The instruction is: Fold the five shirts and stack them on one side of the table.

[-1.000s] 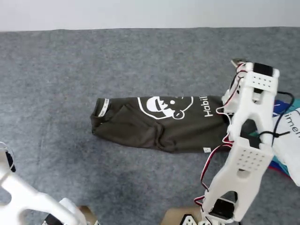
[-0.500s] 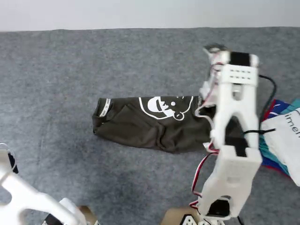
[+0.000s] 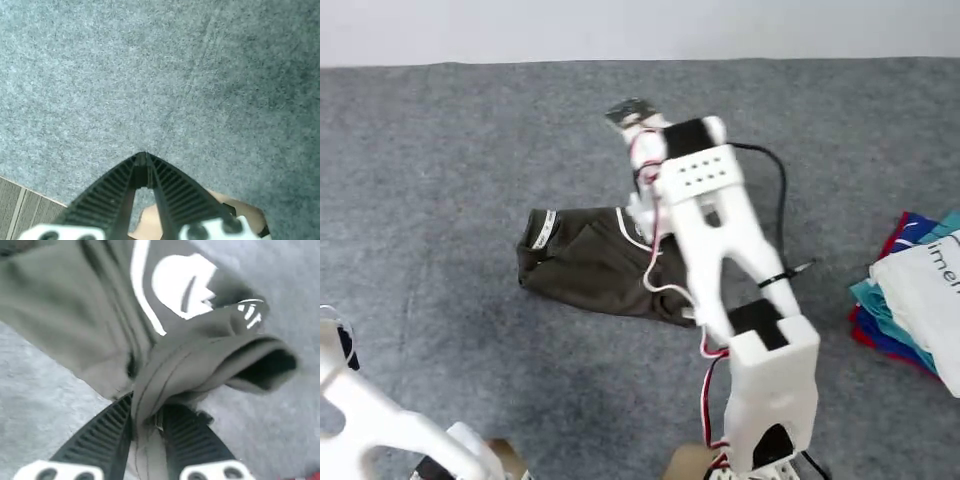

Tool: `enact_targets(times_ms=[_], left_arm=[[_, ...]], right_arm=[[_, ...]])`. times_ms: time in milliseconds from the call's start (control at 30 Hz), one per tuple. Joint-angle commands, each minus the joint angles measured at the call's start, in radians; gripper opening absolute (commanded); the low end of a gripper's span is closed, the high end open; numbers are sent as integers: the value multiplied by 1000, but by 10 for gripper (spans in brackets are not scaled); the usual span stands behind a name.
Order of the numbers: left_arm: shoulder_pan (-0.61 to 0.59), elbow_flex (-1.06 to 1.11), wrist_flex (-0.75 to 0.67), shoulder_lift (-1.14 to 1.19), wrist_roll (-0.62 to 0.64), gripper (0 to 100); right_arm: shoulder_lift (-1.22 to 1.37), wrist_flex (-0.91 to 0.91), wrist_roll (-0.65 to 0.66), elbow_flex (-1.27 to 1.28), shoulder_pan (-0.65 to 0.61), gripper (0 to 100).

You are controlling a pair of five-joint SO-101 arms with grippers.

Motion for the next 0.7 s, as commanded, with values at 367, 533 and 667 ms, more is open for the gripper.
enact_targets(times_ms=[367,533,667], left_arm=[[8,-2,18,-25,-11,5],[8,-2,18,-25,-11,5],[8,-2,18,-25,-11,5]], right_arm=[[70,-136,-5,-149,-189,11],[206,-110,0,-324,-209,11],[315,-41,18,-486,-225,12]])
